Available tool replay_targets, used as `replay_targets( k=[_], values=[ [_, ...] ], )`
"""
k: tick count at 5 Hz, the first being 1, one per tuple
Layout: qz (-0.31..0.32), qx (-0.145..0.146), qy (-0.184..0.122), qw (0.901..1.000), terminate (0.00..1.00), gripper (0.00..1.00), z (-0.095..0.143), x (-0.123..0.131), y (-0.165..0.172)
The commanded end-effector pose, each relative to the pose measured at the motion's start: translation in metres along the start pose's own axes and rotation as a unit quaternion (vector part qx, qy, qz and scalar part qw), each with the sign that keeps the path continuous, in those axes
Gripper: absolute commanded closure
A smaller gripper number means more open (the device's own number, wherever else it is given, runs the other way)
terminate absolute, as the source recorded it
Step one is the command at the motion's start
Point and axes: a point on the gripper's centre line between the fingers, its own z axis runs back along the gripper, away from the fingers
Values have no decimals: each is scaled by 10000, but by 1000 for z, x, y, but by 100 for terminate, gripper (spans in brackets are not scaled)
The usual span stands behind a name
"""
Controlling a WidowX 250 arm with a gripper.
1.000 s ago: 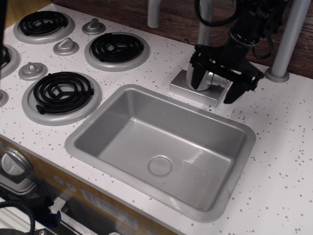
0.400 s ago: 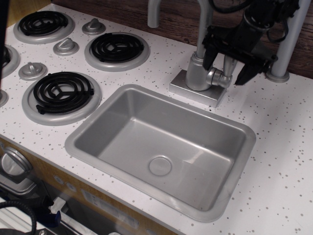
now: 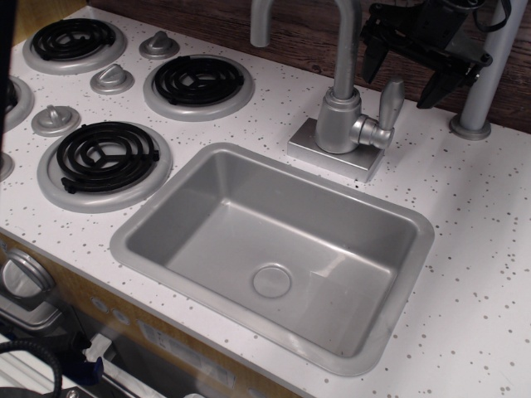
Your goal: Lever vertical to front
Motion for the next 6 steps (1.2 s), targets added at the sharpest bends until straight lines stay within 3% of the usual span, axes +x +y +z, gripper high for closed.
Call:
replay_targets(
  k=[1,2,3,5,6],
  values=[
    [75,-134,-272,9995,0,0,11,17,6],
    [142,-199,-217,9995,0,100,7,17,4],
    [170,-219,-146,9995,0,100,5,15,2],
    [362,-71,361,9987,0,100,14,-16,0],
    [354,-155,546,9978,0,100,8,-26,0]
  ],
)
